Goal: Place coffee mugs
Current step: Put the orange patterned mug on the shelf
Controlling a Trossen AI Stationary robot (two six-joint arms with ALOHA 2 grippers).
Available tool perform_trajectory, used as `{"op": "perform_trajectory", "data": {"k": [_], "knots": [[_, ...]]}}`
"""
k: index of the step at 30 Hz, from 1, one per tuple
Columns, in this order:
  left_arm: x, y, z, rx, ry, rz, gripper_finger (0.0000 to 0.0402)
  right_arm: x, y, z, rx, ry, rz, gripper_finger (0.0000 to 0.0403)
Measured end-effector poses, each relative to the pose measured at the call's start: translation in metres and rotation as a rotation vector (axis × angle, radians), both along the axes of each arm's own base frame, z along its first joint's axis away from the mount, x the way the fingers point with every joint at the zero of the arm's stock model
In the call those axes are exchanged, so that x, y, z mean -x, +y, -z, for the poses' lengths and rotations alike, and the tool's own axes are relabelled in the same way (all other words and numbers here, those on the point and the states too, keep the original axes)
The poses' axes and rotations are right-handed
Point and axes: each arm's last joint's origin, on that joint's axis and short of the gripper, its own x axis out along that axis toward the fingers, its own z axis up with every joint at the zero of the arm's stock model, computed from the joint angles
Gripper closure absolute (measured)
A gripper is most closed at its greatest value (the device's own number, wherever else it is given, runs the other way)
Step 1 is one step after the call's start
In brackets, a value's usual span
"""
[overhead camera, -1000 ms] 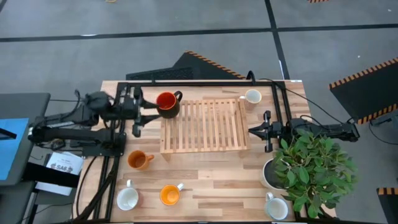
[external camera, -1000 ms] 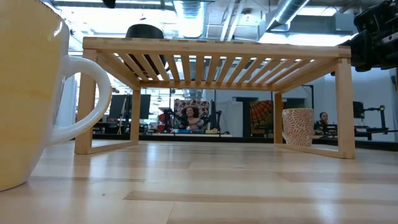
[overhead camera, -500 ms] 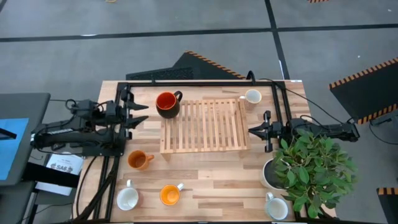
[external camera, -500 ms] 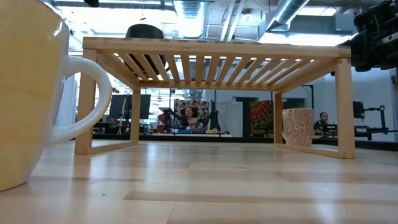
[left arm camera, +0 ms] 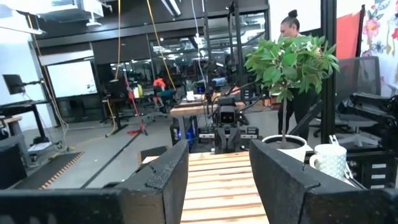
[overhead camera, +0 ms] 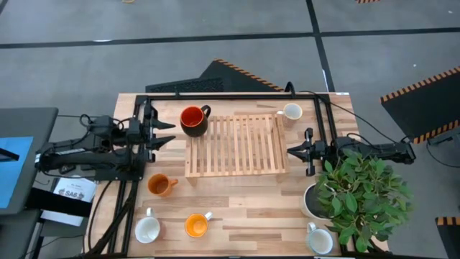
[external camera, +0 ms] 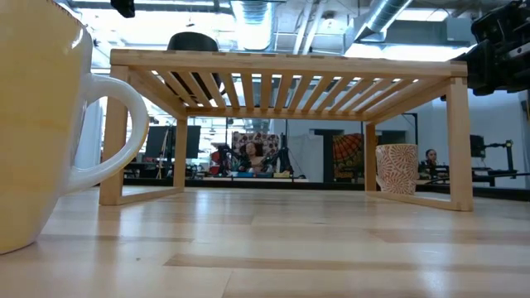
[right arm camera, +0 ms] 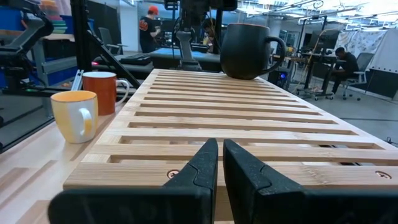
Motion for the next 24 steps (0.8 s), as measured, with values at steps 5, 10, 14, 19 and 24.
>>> {"op": "perform_trajectory", "data": {"k": [5, 10, 14, 19, 24], "knots": [[-0.001, 0.000, 0.000, 0.009, 0.005, 0.002, 0.0244, 0.000, 0.000, -0.002, -0.004, -0.022, 0.000, 0.0349], [-0.001, 0.000, 0.000, 0.009, 0.001, 0.003, 0.0244, 0.003, 0.000, -0.019, -0.233, -0.220, -0.023, 0.0349], [-0.001, 0.000, 0.000, 0.011, 0.002, 0.003, 0.0244, 0.010, -0.007, -0.039, -0.296, -0.451, 0.107, 0.0349], [-0.001, 0.000, 0.000, 0.005, 0.002, -0.006, 0.0244, 0.014, -0.022, -0.060, -0.332, -0.398, 0.557, 0.0349], [-0.001, 0.002, 0.000, 0.019, 0.003, -0.067, 0.0244, 0.008, -0.036, -0.086, -0.334, -0.141, 0.781, 0.0349]]}}
